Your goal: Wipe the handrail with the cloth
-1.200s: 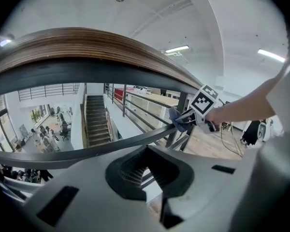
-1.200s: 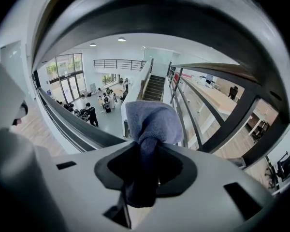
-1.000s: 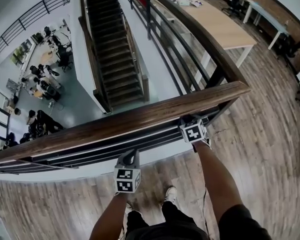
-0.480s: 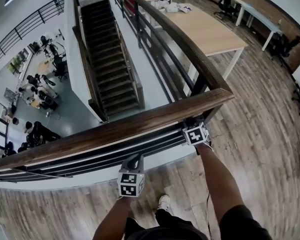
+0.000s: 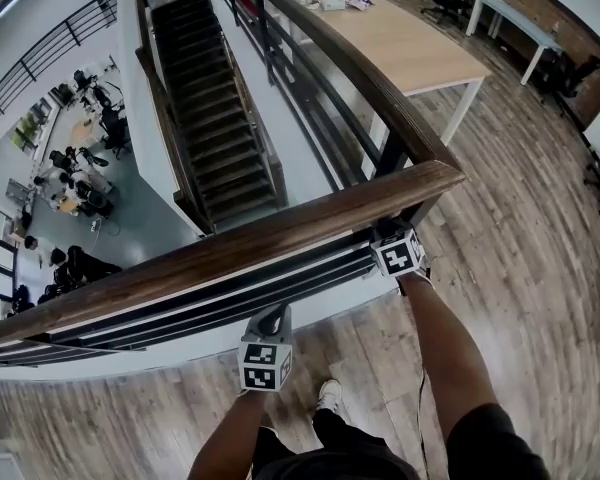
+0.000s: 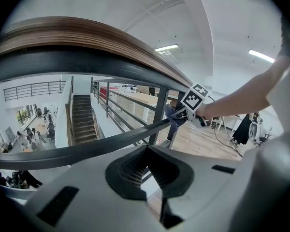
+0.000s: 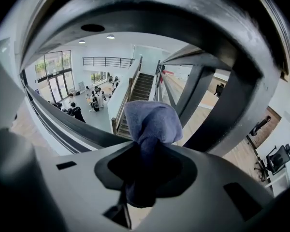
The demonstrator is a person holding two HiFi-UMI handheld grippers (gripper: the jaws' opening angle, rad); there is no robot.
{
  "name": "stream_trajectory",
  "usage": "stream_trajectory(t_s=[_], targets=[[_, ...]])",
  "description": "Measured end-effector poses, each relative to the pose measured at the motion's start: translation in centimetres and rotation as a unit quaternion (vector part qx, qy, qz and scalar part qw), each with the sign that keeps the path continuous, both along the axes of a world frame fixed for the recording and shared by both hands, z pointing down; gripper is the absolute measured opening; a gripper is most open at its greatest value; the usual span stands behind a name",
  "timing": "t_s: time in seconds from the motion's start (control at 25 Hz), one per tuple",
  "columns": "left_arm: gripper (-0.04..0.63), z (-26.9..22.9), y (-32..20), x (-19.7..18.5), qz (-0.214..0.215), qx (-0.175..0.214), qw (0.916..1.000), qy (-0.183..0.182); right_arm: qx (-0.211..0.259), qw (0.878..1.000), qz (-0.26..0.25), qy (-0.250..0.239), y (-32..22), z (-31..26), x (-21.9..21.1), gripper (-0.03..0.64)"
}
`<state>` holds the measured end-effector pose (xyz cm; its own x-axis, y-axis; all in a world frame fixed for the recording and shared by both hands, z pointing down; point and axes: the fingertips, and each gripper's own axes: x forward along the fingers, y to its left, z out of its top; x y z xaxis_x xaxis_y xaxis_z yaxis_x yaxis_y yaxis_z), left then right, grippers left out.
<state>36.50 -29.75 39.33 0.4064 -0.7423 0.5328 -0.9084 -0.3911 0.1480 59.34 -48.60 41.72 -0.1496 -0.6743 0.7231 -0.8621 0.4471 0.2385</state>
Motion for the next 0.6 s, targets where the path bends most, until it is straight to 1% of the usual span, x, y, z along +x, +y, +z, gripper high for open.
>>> stream_trajectory(t_s=[0.12, 0.2, 0.24, 0.28, 0.4, 0.48, 0.6], targets=[[0.003, -1.5, 1.7, -1.5, -0.001, -0.002, 1.0, 0.007, -0.008, 1.0, 0.025, -0.007, 0.9, -2.0, 0.0, 0.106], [0.003, -1.3, 2.7, -2.6, -0.004, -0.007, 0.9999, 0.009, -0.019, 0.999, 0.036, -0.021, 1.0, -1.5, -0.1, 0.106], [0.003, -0.5, 2.9, -3.1, -0.008, -0.009, 0.9999, 0.009, -0.012, 0.999, 0.034, -0.025, 0.8, -1.1, -0.2, 0.106], [0.003, 0.3, 3.0, -3.5, -0.013, -0.01, 0.9998, 0.009, 0.006, 0.999, 0.029, -0.032, 0.7, -0.8, -0.6, 0.106], [0.003, 1.5, 3.9, -5.6, -0.035, -0.008, 0.9993, 0.012, 0.064, 0.995, 0.008, -0.071, 2.1, -1.8, -3.1, 0.106], [0.003, 1.8, 4.8, -7.7, -0.049, -0.008, 0.9987, 0.007, 0.083, 0.993, -0.011, -0.089, 4.1, -2.4, -5.6, 0.106], [0.003, 1.9, 6.3, -11.7, -0.075, -0.006, 0.9971, 0.006, 0.095, 0.988, -0.034, -0.121, 7.7, -3.1, -10.7, 0.106]])
